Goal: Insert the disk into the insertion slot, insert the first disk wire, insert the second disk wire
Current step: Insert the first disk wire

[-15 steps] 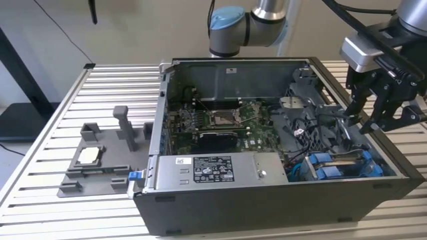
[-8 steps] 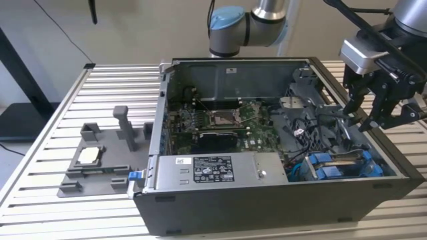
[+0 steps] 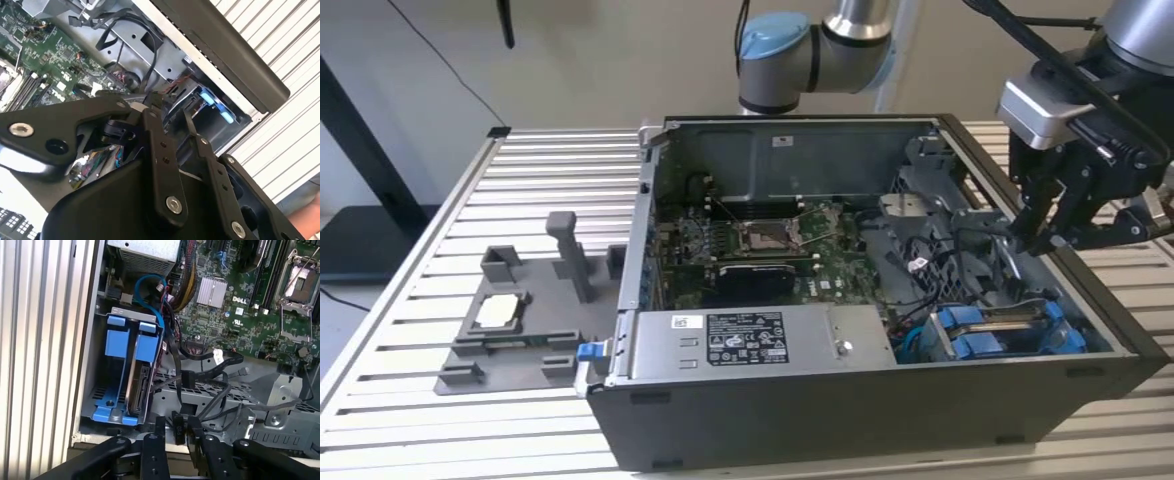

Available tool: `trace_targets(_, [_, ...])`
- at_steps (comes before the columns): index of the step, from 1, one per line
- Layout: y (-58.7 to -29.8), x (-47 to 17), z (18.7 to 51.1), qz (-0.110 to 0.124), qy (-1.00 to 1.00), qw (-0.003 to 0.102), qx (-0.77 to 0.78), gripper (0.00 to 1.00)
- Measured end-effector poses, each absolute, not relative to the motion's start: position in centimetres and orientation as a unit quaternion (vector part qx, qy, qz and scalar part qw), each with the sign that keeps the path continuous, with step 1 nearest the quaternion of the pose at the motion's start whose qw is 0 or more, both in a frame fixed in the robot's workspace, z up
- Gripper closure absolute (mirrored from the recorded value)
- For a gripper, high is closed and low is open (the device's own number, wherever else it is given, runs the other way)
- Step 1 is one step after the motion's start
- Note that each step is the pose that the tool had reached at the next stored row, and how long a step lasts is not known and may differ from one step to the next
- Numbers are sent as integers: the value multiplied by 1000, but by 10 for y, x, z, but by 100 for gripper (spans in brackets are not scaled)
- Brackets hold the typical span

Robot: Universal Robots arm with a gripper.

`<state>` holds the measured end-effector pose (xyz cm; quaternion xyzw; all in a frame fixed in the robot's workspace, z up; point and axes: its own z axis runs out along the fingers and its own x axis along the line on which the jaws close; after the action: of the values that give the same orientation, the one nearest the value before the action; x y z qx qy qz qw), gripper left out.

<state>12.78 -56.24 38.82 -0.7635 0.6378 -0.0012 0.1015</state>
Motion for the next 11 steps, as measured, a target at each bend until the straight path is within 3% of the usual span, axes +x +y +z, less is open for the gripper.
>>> trace_targets(1, [-562, 128, 388, -1, 638, 102, -763, 69])
trace_targets(7, [-562, 128, 388, -1, 638, 102, -763, 71])
trace_targets(8, [-562, 128, 388, -1, 638, 102, -763, 78])
trace_targets(11, [-562, 128, 388, -1, 638, 102, -763, 78])
